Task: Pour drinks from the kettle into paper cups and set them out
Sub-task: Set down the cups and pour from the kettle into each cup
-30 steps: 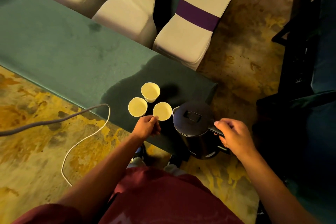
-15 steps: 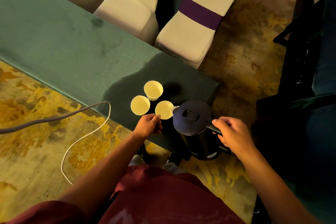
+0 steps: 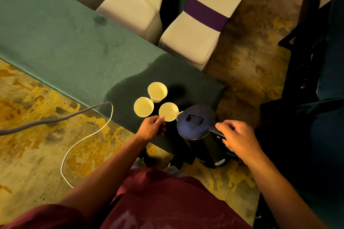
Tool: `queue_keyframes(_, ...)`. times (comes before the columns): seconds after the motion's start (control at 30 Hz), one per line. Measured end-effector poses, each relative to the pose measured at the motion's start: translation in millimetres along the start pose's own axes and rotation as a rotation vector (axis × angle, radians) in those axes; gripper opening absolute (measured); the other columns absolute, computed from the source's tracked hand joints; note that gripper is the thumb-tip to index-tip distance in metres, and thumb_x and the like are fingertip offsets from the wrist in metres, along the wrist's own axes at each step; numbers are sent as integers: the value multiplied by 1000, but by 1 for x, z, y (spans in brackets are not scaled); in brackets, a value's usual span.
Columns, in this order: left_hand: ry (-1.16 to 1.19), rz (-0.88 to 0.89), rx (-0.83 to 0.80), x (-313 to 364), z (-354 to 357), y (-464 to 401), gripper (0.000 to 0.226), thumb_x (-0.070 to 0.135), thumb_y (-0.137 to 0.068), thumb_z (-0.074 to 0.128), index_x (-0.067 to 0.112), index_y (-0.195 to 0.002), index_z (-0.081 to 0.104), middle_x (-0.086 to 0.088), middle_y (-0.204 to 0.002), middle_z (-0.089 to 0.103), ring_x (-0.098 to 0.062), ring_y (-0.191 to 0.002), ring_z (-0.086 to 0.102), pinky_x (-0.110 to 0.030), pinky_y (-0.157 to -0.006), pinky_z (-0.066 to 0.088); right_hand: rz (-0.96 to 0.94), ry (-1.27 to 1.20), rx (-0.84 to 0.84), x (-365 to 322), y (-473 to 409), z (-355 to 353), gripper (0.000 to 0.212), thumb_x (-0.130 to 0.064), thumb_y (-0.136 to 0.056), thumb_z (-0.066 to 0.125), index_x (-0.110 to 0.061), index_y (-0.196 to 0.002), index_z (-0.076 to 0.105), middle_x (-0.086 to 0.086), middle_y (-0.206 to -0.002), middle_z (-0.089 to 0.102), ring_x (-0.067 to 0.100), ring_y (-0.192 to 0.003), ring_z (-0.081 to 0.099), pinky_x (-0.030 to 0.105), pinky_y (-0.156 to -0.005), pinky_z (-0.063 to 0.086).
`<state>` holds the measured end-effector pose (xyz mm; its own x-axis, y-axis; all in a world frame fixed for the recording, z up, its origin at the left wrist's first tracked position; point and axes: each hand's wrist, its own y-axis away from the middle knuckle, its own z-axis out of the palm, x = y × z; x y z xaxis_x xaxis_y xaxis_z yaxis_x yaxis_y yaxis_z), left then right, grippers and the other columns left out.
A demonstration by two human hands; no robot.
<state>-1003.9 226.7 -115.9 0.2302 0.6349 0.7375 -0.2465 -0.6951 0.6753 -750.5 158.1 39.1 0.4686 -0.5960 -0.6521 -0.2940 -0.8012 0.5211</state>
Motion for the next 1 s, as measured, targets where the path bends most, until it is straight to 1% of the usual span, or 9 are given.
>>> queue_keyframes(0.1,14,-4,-3,-3,-1,-1,34,36,-102,50,10,-85,63,-10,-78,65,-23,-74,65,-32,-66,56,2,18,-2,-1,1,0,34,-31,-91,62,-17,-60,58,-8,-41,45,17,-46,43,38,-56,36)
queue_keyframes(0.23,21,-10,-7,-7,-1,-3,34,38,-102,50,10,-88,64,-10,-81,66,-22,-75,65,-30,-65,56,11,29,-2,-2,2,-1,33,-33,-90,62,-15,-62,58,-8,-42,45,18,-49,45,39,-58,39)
queue_keyframes(0.3,21,-9,-10,-6,-2,-2,35,38,-102,50,8,-91,64,-10,-82,66,-22,-76,65,-30,-66,56,10,34,-4,-3,3,0,35,-33,-91,61,-17,-60,57,-8,-42,45,19,-50,45,39,-59,42)
queue_keyframes(0.43,17,-2,-19,-6,-2,-2,35,38,-102,50,7,-93,65,-12,-84,67,-22,-76,65,-30,-68,58,-3,52,-13,-8,5,0,38,-31,-92,61,-21,-56,57,-8,-41,45,18,-48,45,39,-58,42)
queue_keyframes(0.6,12,1,-20,-7,-1,-1,37,39,-101,49,7,-95,65,-11,-83,67,-23,-75,66,-33,-69,58,-26,55,4,-9,8,1,41,-28,-93,61,-22,-53,53,-8,-41,42,15,-44,39,36,-55,35)
queue_keyframes(0.7,21,15,3,-10,1,-1,37,40,-101,51,9,-90,66,-10,-77,66,-25,-72,66,-42,-74,58,-30,48,8,-9,8,1,44,-27,-94,61,-23,-52,51,-8,-40,41,14,-43,37,36,-54,33)
queue_keyframes(0.73,17,14,8,-10,1,0,37,41,-100,51,10,-89,67,-10,-77,67,-25,-71,66,-43,-75,58,-28,40,7,-9,9,1,44,-27,-94,61,-23,-51,50,-8,-40,40,13,-43,37,36,-54,33)
queue_keyframes(0.9,-18,15,25,-10,1,1,37,44,-99,50,15,-91,71,-17,-91,72,-24,-74,67,-40,-75,59,-23,-73,13,-7,11,0,43,-26,-95,62,-21,-53,52,-7,-42,37,13,-42,35,36,-52,28)
queue_keyframes(1.0,-39,-4,29,-7,0,2,37,46,-99,50,18,-91,72,-13,-87,73,-22,-73,68,-34,-70,59,-6,-175,54,-3,12,-1,40,-21,-95,62,-17,-56,52,-7,-45,36,12,-40,34,32,-49,27)
